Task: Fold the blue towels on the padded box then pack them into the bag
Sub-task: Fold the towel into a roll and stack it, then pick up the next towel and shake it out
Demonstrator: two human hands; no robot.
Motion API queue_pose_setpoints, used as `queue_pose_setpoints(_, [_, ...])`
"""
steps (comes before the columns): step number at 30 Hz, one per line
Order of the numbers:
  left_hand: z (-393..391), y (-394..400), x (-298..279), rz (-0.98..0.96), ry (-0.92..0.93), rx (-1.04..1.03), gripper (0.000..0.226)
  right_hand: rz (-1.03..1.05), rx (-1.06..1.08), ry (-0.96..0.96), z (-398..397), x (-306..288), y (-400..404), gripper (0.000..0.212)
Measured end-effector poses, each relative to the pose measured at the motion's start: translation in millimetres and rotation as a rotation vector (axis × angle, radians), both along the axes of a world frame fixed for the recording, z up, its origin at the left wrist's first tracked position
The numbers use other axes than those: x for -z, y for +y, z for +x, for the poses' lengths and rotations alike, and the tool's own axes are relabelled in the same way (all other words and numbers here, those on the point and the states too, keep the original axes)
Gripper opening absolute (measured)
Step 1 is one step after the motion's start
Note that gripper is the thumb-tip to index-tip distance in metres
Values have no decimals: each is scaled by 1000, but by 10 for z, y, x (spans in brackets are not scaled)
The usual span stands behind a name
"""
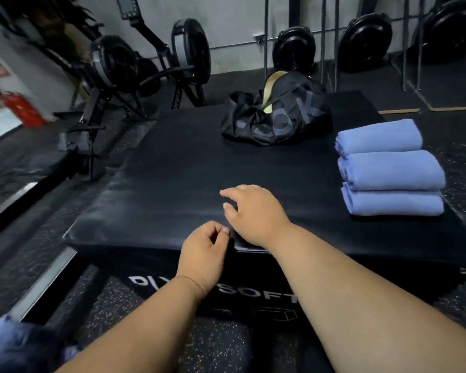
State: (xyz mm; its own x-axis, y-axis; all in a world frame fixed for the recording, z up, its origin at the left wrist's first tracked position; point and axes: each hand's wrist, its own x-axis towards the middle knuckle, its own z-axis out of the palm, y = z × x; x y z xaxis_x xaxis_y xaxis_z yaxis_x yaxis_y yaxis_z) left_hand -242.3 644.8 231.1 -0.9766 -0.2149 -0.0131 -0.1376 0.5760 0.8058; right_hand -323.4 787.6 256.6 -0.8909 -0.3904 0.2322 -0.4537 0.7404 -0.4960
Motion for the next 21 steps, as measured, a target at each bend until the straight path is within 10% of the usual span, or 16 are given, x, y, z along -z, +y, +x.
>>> queue_pose_setpoints(15, [1697,-2883,316,-151,-243,-435,4,284,-541,32,839,214,-2235,55])
queue_pose_setpoints(21, [1874,-3575,602,-119,-480,-470,63,428,-632,147,787,189,-3072,62])
